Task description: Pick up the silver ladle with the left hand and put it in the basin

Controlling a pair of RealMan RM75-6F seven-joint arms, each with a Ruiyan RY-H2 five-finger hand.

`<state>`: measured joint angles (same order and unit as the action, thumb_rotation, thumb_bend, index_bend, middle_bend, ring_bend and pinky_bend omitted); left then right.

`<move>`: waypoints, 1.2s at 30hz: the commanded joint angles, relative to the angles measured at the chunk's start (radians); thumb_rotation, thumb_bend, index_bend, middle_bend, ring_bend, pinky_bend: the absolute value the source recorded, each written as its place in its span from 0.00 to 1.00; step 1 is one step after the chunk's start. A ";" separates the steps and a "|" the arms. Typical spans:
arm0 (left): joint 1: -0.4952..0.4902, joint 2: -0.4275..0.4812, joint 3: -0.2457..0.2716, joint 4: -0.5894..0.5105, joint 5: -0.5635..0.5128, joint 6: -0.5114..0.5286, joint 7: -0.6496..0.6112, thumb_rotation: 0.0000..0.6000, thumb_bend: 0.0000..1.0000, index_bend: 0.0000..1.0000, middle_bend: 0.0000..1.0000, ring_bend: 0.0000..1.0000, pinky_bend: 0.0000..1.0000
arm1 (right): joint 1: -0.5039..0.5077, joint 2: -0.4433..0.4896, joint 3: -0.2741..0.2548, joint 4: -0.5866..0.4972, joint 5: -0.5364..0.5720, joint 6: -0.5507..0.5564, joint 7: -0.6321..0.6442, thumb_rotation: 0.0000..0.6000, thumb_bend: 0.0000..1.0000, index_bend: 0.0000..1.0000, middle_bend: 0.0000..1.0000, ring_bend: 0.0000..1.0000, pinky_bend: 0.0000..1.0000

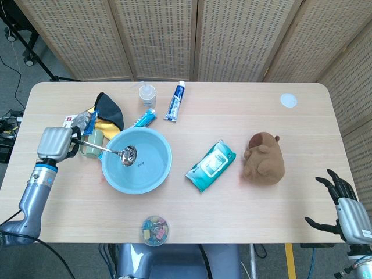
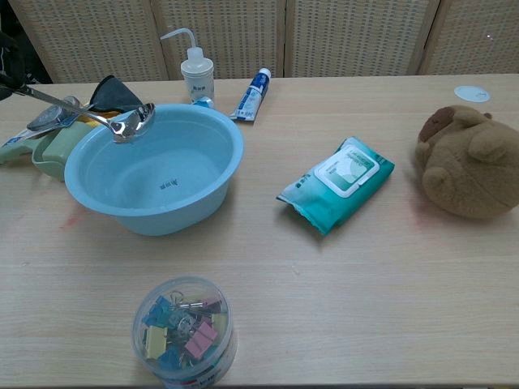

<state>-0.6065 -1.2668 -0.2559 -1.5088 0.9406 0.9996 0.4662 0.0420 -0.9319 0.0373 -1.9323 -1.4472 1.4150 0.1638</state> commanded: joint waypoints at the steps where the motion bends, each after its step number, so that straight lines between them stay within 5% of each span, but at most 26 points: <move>1: -0.055 -0.069 0.001 0.067 -0.040 0.006 0.083 1.00 0.49 0.83 0.90 0.91 0.95 | 0.002 0.000 0.002 0.002 0.007 -0.005 0.004 1.00 0.00 0.15 0.00 0.00 0.00; 19: -0.216 -0.271 0.013 0.203 -0.188 0.054 0.393 1.00 0.49 0.83 0.90 0.91 0.95 | 0.006 0.012 0.012 0.003 0.029 -0.017 0.034 1.00 0.00 0.15 0.00 0.00 0.00; 36: -0.286 -0.369 0.051 0.254 -0.195 0.152 0.601 1.00 0.49 0.84 0.90 0.91 0.95 | 0.004 0.034 0.017 -0.002 0.029 -0.016 0.079 1.00 0.00 0.15 0.00 0.00 0.00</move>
<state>-0.8837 -1.6252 -0.2118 -1.2578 0.7409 1.1373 1.0453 0.0460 -0.8988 0.0544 -1.9339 -1.4181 1.3990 0.2412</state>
